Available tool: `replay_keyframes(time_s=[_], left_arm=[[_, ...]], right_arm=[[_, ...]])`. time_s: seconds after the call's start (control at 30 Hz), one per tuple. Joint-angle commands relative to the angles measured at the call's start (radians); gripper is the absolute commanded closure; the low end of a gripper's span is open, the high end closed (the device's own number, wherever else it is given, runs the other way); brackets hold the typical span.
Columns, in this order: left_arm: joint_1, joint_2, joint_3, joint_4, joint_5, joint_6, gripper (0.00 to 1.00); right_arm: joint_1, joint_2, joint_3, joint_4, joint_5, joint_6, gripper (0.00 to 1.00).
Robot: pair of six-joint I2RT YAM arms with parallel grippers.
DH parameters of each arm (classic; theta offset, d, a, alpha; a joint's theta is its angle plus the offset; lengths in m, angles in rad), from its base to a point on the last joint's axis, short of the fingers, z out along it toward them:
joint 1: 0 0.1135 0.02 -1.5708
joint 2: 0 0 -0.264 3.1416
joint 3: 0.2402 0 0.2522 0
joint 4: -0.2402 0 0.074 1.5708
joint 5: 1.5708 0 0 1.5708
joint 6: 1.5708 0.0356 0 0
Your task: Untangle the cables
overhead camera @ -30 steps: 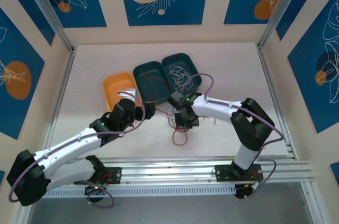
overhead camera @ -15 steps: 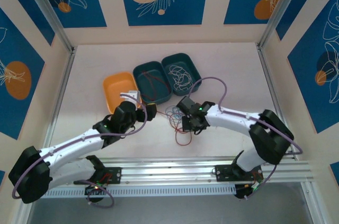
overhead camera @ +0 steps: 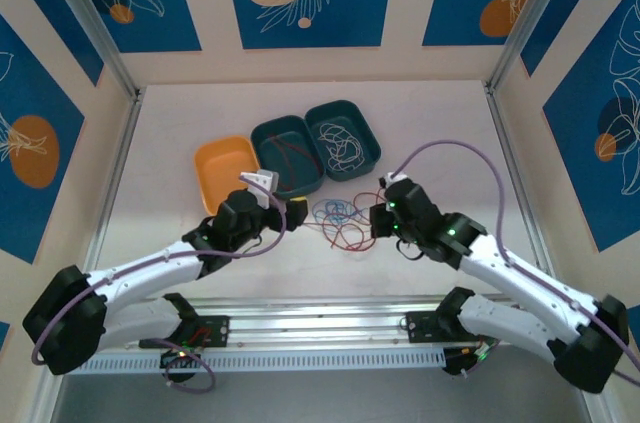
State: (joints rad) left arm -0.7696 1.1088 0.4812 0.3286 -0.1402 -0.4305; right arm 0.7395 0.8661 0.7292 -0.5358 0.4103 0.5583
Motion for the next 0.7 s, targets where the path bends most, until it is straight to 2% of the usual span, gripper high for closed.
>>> replay_keyframes(time_s=[0.0,0.1,0.2,0.4,0.67], left_arm=[[0.007,0.019,0.025,0.072,0.120,0.080,0.00],[0.006,0.028,0.036,0.099,0.190,0.129,0.00],[0.005,0.033,0.044,0.146,0.263,0.173,0.00],[0.002,0.067,0.057,0.219,0.353,0.239,0.00],[-0.014,0.112,0.106,0.286,0.419,0.262,0.00]], right_arm=[[-0.046,-0.078,0.025,0.008,-0.034,-0.058,1.00],[-0.096,-0.099,0.077,0.019,-0.090,-0.075,1.00],[-0.137,-0.056,0.165,0.001,-0.133,-0.072,1.00],[-0.145,0.068,0.341,-0.062,-0.108,-0.084,1.00],[-0.150,0.152,0.471,-0.059,-0.160,-0.078,1.00]])
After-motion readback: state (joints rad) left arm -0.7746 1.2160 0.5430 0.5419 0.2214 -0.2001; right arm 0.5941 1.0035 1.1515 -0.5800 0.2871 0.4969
